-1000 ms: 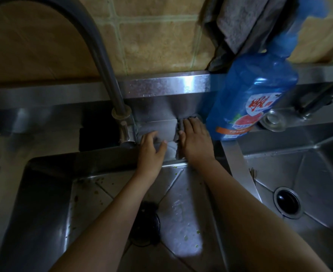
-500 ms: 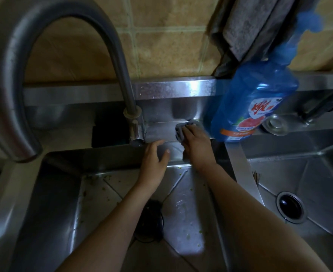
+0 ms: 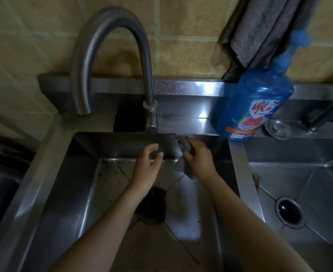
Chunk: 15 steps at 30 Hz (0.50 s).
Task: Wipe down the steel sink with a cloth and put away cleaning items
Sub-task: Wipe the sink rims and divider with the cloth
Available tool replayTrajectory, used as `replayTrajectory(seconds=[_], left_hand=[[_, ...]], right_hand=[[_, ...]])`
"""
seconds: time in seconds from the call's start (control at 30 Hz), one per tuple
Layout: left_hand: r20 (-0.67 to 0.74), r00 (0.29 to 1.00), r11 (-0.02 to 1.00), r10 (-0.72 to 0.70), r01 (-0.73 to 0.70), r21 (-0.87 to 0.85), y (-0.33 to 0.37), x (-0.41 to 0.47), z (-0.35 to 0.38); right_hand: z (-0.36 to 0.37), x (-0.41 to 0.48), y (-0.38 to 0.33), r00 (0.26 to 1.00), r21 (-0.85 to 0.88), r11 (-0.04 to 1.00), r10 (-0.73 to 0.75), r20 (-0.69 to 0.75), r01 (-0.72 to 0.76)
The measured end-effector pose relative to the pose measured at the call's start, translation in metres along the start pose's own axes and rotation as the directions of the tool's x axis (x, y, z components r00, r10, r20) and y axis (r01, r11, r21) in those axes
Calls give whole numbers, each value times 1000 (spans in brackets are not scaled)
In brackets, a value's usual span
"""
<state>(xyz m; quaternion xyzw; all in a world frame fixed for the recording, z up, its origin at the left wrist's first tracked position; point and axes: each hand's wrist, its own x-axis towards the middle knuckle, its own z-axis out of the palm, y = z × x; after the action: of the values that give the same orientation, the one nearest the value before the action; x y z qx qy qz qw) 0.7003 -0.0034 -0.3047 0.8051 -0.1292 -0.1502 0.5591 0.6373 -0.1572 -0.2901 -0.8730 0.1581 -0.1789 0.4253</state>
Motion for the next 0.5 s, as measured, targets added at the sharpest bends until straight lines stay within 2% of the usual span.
replayTrajectory(seconds=[0.1, 0.23, 0.5], left_hand=[[-41, 999, 1000, 3, -4, -29, 6, -24, -16], [-70, 997, 997, -28, 23, -77, 9, -59, -42], [-138, 979, 986, -149, 136, -94, -1, -125, -99]], right_hand=[[4, -26, -20, 999, 155, 987, 37, 24, -41], [10, -57, -42, 994, 263, 962, 43, 99, -68], [44, -105, -53, 975, 155, 975, 126, 184, -156]])
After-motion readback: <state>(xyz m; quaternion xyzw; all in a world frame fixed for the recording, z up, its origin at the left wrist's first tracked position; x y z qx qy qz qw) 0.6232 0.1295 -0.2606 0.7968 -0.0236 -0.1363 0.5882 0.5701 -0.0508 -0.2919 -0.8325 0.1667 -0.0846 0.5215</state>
